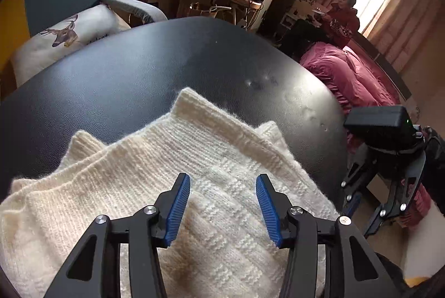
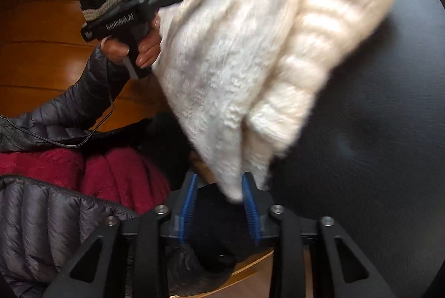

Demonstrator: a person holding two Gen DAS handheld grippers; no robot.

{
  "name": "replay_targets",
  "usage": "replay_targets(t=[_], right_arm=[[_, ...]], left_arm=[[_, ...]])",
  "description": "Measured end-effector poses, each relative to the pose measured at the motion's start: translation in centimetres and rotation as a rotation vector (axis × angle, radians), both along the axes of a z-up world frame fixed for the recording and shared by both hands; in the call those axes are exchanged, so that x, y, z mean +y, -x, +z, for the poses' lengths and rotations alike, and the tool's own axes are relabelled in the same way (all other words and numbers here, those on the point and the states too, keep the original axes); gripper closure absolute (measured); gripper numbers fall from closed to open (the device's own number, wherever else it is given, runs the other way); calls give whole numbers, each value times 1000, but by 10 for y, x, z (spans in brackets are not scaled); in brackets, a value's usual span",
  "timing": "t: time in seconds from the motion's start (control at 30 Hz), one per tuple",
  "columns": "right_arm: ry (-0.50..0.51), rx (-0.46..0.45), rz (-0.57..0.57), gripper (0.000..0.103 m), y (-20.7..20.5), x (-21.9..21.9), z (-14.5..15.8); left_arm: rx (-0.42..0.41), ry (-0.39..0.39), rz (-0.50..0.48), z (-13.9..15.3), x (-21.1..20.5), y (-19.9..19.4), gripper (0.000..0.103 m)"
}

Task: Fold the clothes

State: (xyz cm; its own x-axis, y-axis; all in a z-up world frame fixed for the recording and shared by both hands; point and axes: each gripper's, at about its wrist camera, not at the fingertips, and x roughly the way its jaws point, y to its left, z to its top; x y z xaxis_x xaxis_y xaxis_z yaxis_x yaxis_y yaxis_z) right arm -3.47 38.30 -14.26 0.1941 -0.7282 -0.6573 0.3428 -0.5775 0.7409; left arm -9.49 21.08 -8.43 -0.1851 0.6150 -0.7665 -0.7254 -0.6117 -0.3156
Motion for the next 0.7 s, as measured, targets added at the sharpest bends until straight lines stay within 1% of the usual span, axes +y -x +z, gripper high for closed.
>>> replay_targets(t=[0.13,0.2,0.3,0.33,0.4,0.43,0.5,0.53,0.57,0.6,0.67,0.7], right_arm=[[-110,159,-159,63,26,5,27],[-165,238,-239,63,39,8,41],[-248,358,-358,63,58,11,61],[-264,371,-382,63,69,8,60],[-286,368,-389,63,86,-6,47],[-323,377,-372,71,88,-16,42],[-419,416,-319,93,85,-36,38],[-463,453,-314,96,81,-37,43],[-512,496,-315,97,75,-38,50],[-557,517,-318,97,70,-36,51],[-643,532,-326,97,61,-30,44],[-653,530,-342,97,60,-27,41]], left_arm=[[-7,-30,37,1,-17,-3,53],[3,-32,55,0,-24,-6,52],[-16,-46,84,-4,-30,-3,53],[-23,-57,93,-4,-32,-2,52],[-8,-60,96,-2,-30,-4,52],[7,-58,96,-1,-30,-5,52],[43,-57,103,2,-29,-6,53],[62,-58,110,4,-30,-7,53],[81,-59,117,5,-31,-7,53],[82,-50,124,2,-29,-4,53],[84,-33,138,-4,-26,2,52],[64,-19,142,-16,-22,6,52]])
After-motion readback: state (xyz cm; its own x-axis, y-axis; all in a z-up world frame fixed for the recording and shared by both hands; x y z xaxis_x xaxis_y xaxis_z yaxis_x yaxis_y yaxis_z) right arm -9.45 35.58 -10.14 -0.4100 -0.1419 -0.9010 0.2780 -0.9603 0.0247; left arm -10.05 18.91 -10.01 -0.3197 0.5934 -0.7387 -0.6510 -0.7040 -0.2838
